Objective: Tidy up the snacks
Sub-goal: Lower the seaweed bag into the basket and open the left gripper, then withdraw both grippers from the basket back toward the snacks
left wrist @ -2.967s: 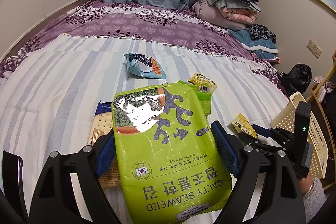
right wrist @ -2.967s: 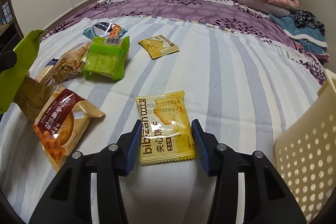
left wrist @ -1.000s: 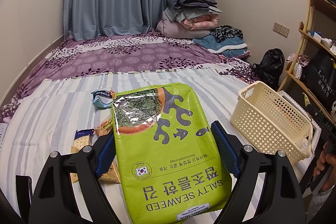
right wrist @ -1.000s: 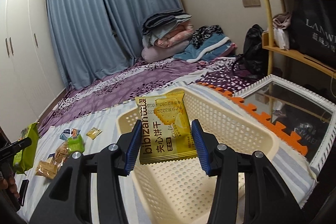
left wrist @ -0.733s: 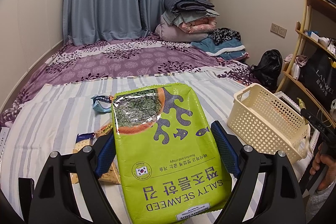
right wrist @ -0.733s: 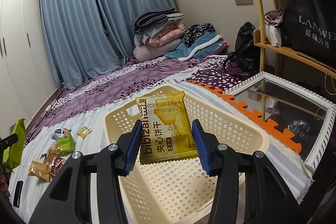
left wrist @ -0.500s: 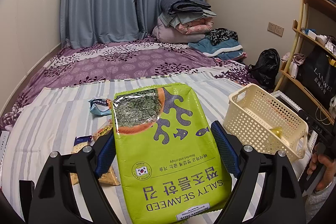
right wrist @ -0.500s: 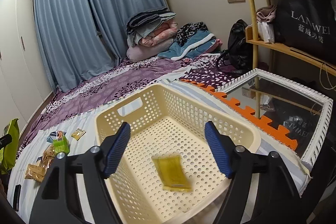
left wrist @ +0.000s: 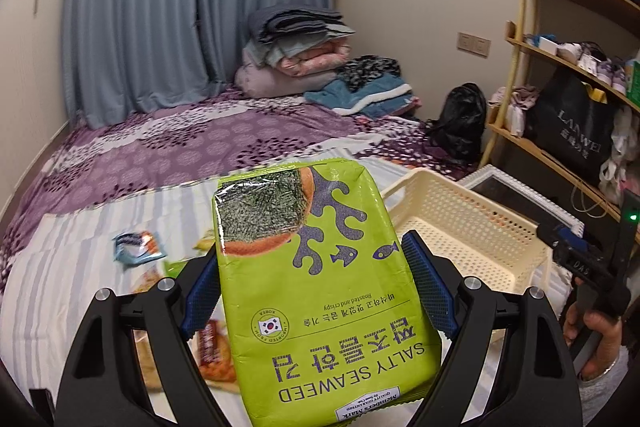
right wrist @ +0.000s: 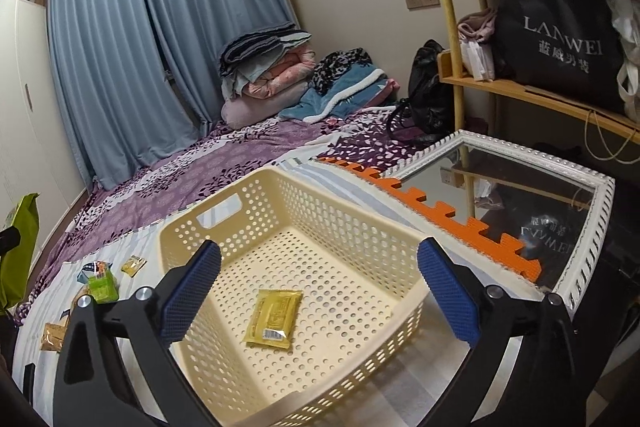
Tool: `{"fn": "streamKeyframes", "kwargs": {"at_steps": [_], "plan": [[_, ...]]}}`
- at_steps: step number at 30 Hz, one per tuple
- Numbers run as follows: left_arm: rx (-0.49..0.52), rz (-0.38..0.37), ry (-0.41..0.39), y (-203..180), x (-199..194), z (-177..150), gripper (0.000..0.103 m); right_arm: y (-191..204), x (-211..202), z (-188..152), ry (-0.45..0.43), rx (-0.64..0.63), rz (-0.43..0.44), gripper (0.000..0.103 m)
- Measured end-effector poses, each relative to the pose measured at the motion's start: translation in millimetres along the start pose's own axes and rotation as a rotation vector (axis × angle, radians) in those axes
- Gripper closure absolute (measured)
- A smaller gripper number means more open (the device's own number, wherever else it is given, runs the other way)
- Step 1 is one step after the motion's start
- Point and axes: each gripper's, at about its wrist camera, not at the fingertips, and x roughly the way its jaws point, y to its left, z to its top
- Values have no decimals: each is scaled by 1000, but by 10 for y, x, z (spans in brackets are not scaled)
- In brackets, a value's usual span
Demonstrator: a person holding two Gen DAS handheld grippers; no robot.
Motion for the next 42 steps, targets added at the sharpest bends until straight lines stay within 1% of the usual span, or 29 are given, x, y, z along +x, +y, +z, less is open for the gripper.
{"fn": "streamKeyframes", "kwargs": {"at_steps": [4, 10, 16, 21, 25, 27, 28, 30, 37, 42], "plan": [[35, -81, 16, -338, 221, 122, 18, -84, -3, -20, 4, 12, -10, 5], [82, -173, 50, -801, 574, 243, 18, -207, -1, -36, 4, 33, -22, 5], [116, -227, 83, -1109, 881, 290, 18, -282, 6, -45, 5, 46, -26, 5], [137, -241, 114, -1291, 1142, 309, 18, -294, -22, -39, -3, 41, -26, 5], [147, -259, 122, -1418, 1264, 325, 17, -304, -41, -21, -8, 42, -27, 5], [148, -270, 127, -1447, 1293, 321, 14, -306, -47, -18, -10, 43, -27, 5], [146, -273, 129, -1461, 1308, 323, 8, -303, -47, -15, -9, 44, -27, 5], [144, -265, 128, -1474, 1320, 331, 5, -298, -49, -12, -10, 42, -27, 5], [122, -220, 120, -1324, 1274, 370, 5, -227, -58, 22, -14, 35, -17, 5], [113, -187, 97, -1200, 1176, 409, 5, -96, -92, 48, -18, 9, 3, 5]]}}
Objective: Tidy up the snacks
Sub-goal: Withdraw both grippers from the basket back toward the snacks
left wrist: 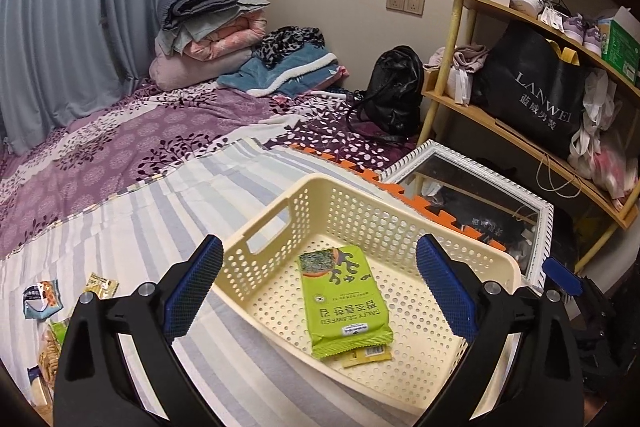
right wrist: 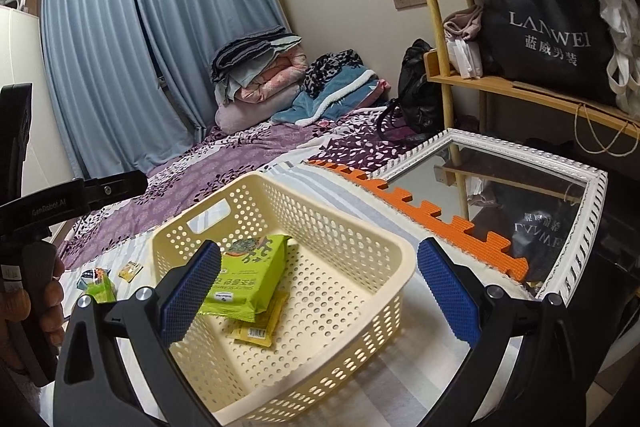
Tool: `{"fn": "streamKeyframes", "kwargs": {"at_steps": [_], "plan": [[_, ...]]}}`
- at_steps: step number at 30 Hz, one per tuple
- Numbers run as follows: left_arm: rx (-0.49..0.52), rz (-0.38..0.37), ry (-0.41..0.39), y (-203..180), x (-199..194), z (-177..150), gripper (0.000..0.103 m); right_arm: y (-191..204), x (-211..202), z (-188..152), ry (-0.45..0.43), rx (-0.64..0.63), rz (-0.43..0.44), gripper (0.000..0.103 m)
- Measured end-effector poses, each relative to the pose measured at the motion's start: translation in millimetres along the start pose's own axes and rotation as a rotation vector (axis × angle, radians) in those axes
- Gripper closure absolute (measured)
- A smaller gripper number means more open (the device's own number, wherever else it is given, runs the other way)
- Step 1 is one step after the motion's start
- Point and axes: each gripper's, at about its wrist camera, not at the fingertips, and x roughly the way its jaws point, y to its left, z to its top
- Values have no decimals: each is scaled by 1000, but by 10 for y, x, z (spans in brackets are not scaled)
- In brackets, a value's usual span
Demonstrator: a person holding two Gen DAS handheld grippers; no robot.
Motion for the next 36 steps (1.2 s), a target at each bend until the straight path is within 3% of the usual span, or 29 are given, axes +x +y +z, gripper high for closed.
{"fn": "streamKeyframes", "kwargs": {"at_steps": [16, 26, 36], "plan": [[-61, 121, -84, 593, -533, -97, 3, 672, -135, 49, -17, -105, 83, 5], [-160, 199, -112, 1192, -892, -309, 3, 1306, -82, -105, 40, -180, 181, 5], [-251, 323, -128, 1804, -1278, -606, 3, 1986, 72, -402, 144, -258, 302, 5]]}}
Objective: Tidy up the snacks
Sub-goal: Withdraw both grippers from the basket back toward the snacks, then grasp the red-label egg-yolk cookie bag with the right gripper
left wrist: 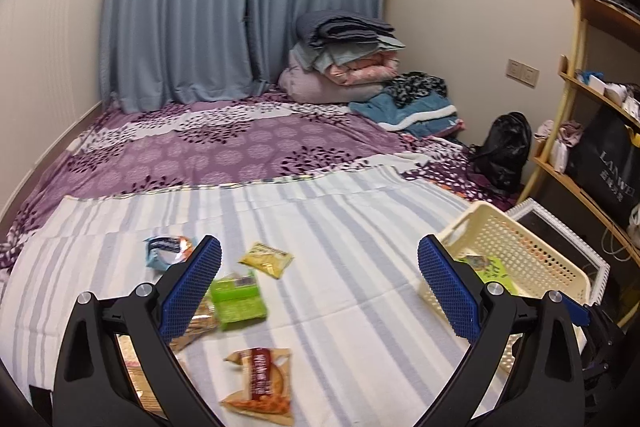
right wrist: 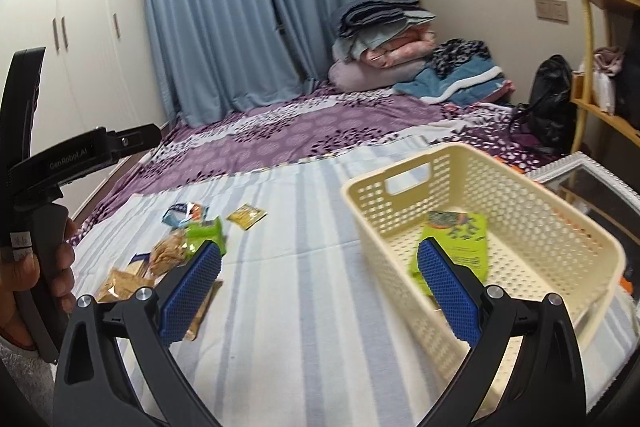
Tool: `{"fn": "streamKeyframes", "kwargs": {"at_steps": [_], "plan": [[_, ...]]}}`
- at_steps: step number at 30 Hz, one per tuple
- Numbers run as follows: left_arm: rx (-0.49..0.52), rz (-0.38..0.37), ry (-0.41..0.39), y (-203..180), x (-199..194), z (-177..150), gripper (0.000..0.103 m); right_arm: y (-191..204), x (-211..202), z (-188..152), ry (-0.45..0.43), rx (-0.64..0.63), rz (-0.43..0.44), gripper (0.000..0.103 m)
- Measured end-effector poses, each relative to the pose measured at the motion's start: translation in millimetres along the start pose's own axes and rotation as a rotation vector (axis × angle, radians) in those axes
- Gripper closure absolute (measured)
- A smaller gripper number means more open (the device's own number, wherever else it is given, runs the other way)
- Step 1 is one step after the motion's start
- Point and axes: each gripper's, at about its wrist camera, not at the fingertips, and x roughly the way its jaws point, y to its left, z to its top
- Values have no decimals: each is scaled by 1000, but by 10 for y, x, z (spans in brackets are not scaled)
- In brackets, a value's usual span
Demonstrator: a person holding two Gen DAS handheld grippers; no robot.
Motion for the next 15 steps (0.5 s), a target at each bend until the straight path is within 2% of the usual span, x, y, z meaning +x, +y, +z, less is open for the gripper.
{"fn": "streamKeyframes", "kwargs": {"at_steps": [9, 15], "plan": [[-93, 142, 14, 784, -186, -235, 3, 435, 362, -121, 102, -30, 102, 5], [-170, 234, 70, 1321, -209, -507, 3, 724, 562, -232, 151, -69, 145, 5]]}}
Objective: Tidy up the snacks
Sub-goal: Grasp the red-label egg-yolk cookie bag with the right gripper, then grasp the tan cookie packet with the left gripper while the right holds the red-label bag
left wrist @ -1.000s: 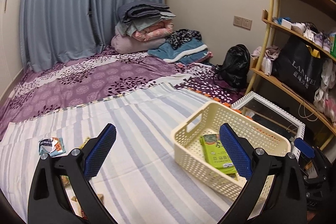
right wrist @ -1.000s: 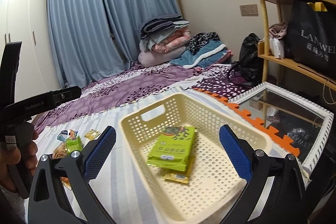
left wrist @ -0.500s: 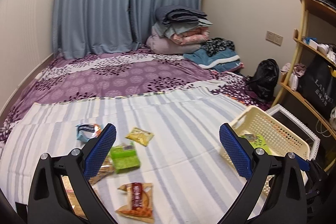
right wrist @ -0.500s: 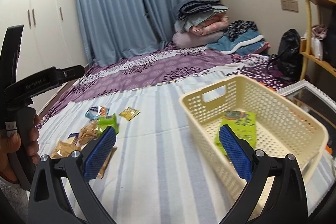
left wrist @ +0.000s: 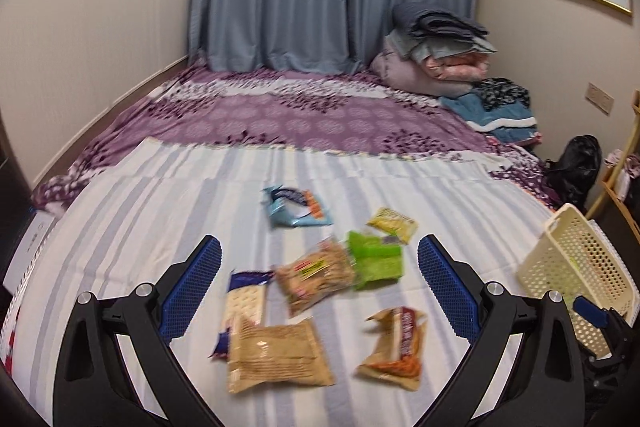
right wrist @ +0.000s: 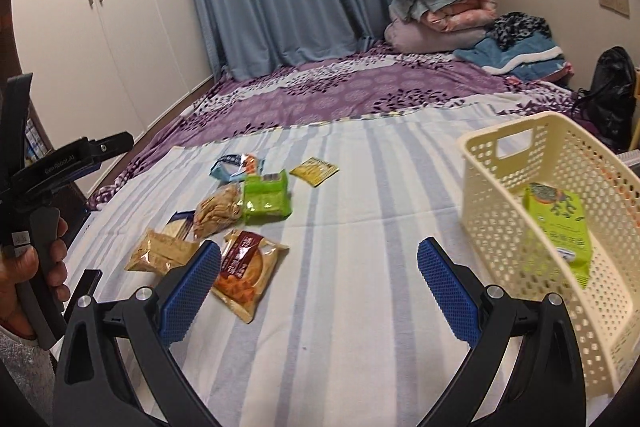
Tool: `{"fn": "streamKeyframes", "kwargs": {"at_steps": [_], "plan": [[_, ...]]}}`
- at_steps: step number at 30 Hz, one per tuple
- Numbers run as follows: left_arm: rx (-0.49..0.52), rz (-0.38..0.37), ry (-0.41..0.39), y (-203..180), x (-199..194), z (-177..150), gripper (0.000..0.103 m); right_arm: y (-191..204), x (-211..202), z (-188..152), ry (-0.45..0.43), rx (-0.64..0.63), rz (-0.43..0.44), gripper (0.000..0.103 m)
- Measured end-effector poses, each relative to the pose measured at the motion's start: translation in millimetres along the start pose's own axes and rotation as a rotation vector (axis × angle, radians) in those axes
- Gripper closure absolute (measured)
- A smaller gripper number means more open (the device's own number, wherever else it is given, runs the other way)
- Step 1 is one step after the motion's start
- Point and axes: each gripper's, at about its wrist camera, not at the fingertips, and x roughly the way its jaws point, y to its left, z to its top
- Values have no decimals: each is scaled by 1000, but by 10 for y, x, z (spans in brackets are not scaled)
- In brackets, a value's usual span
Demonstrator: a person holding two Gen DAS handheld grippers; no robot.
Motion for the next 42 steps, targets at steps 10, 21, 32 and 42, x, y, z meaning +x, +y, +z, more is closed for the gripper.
{"fn": "streamKeyframes", "kwargs": {"at_steps": [10, 21, 32, 42], "plan": [[-68, 86, 78, 594, 153, -321, 3, 271, 550, -107, 131, 11, 92, 5], [-120, 123, 110, 886, 195, -469, 3, 473, 1223, -181, 257, 78, 197, 5], [-141, 136, 129, 998, 217, -551, 3, 649, 1575, -267, 279, 11, 152, 9], [-122, 119, 160, 874, 297, -610, 3, 664, 1539, -283, 280, -49, 140, 44]]}}
